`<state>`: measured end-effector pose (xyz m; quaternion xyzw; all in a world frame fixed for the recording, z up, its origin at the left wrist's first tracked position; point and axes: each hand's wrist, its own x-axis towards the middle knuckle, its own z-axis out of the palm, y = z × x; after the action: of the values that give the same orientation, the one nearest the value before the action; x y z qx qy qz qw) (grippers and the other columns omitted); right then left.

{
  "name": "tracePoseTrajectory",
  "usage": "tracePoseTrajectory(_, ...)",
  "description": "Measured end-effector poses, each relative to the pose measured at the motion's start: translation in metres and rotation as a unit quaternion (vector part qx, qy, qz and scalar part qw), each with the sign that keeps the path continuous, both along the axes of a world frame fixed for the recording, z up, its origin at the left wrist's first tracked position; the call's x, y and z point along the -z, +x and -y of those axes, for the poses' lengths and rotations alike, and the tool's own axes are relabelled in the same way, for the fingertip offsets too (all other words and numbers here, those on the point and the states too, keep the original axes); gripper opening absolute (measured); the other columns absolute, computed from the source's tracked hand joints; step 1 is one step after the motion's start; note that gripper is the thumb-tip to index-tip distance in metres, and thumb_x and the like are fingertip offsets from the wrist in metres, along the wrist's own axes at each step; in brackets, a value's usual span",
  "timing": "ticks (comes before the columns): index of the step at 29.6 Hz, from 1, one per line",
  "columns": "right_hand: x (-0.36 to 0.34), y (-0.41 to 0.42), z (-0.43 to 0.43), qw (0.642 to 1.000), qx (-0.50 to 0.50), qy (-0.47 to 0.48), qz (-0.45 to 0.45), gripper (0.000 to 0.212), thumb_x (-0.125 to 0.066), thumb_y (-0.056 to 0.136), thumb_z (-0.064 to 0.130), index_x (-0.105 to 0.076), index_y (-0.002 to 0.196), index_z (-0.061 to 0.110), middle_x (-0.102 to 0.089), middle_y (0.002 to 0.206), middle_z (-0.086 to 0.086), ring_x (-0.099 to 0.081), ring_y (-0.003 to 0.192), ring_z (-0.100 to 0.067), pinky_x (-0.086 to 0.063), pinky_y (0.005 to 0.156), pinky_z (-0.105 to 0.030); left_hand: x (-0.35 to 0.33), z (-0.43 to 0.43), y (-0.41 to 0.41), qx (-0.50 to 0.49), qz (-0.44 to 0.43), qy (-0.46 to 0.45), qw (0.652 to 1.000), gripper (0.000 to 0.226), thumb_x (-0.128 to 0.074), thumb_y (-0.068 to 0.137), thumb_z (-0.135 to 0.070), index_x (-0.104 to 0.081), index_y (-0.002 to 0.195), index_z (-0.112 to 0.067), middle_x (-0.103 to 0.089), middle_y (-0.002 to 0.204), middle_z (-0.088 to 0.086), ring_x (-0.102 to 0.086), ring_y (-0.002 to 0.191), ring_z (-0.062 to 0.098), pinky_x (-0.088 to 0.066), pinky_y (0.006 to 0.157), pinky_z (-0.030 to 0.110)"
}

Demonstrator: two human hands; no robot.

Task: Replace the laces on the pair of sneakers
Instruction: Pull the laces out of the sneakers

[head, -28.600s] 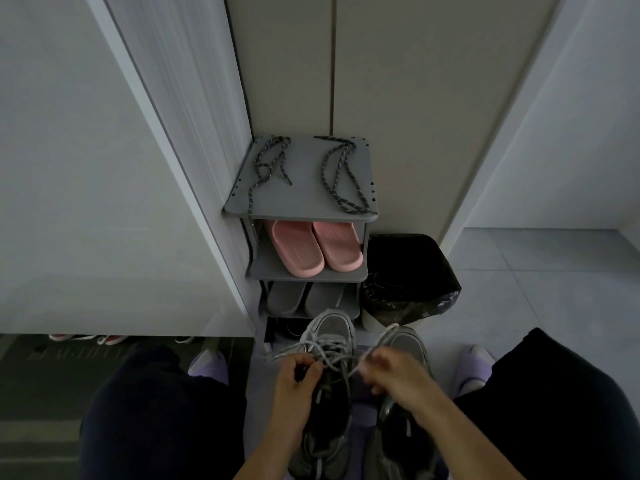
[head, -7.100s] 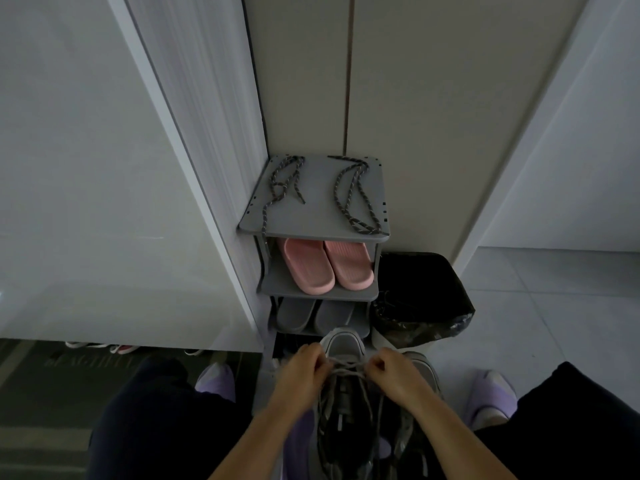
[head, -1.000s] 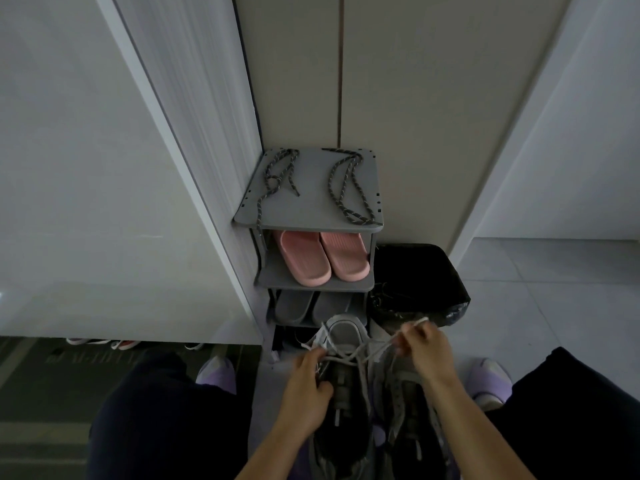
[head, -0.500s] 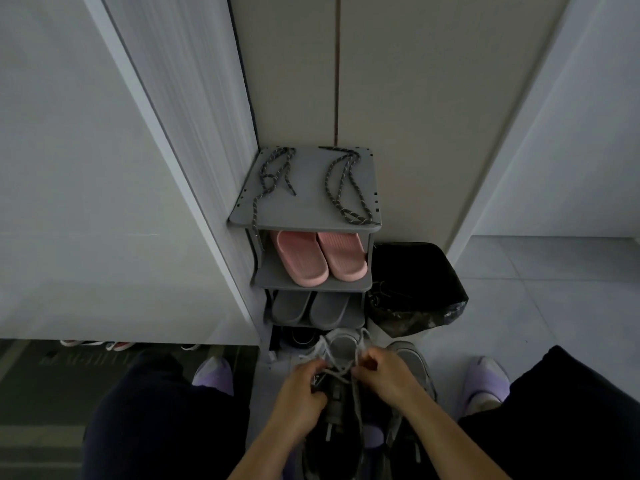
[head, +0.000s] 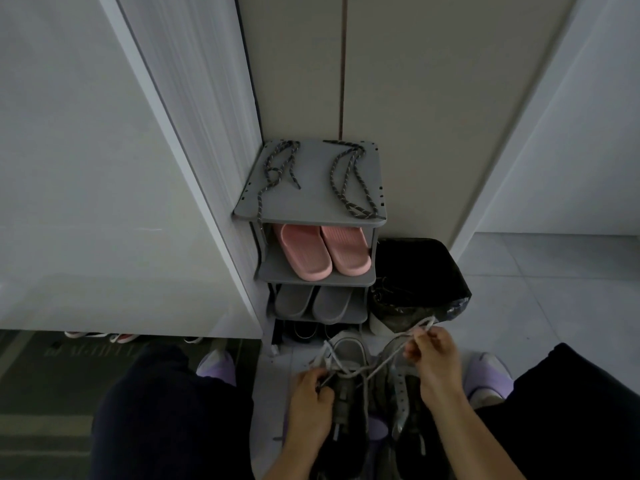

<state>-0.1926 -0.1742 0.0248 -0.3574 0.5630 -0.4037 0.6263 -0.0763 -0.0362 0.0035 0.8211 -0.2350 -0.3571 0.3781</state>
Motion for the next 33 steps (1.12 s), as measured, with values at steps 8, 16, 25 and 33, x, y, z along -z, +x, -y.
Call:
tracePoseTrajectory(8, -0.003, 0.004, -0.011, 0.868, -0.426, -0.074, -0.246, 0.012, -0.065, 0.084, 0.022, -0.063, 0.087, 0.01, -0.064, 0.079, -0.003, -0.06, 0.074, -0.015, -0.046, 0.069, -0.026, 0.0, -0.001, -0.006, -0.04, -0.024, -0.033, 0.998, 0.021, -0.052, 0.087, -0.005, -0.054, 0.103, -0.018, -0.052, 0.117, 0.009, -0.051, 0.097, 0.014, -0.038, 0.087, 0.02)
tracePoseTrajectory(16, 0.001, 0.01, -0.031, 0.873, -0.365, -0.123, -0.298, 0.026, -0.06, 0.088, 0.021, -0.048, 0.066, 0.013, -0.063, 0.069, -0.002, -0.058, 0.064, -0.015, -0.048, 0.062, -0.028, 0.003, 0.001, -0.005, -0.05, 0.0, -0.043, 0.998, 0.019, -0.047, 0.093, -0.013, -0.058, 0.108, -0.017, -0.055, 0.115, 0.005, -0.052, 0.101, 0.013, -0.041, 0.093, 0.024)
tracePoseTrajectory(25, -0.02, -0.02, 0.017, 0.903, -0.309, -0.034, -0.298, 0.026, -0.051, 0.095, 0.02, -0.058, 0.073, 0.009, -0.063, 0.062, -0.005, -0.056, 0.051, -0.011, -0.044, 0.051, -0.02, 0.0, 0.0, -0.007, -0.03, 0.025, -0.054, 0.998, 0.009, -0.05, 0.092, -0.016, -0.054, 0.088, -0.024, -0.057, 0.104, 0.006, -0.053, 0.09, 0.013, -0.039, 0.076, 0.011)
tracePoseTrajectory(33, 0.003, 0.011, -0.032, 0.656, -0.428, -0.393, -0.481, 0.026, -0.057, 0.077, 0.01, -0.063, 0.1, 0.02, -0.057, 0.102, -0.001, -0.057, 0.099, -0.024, -0.047, 0.078, -0.032, -0.019, 0.013, 0.022, 0.16, 0.261, 0.032, 0.952, 0.053, -0.036, 0.095, -0.006, -0.033, 0.139, -0.034, -0.007, 0.154, 0.005, -0.01, 0.141, 0.025, -0.021, 0.112, 0.029)
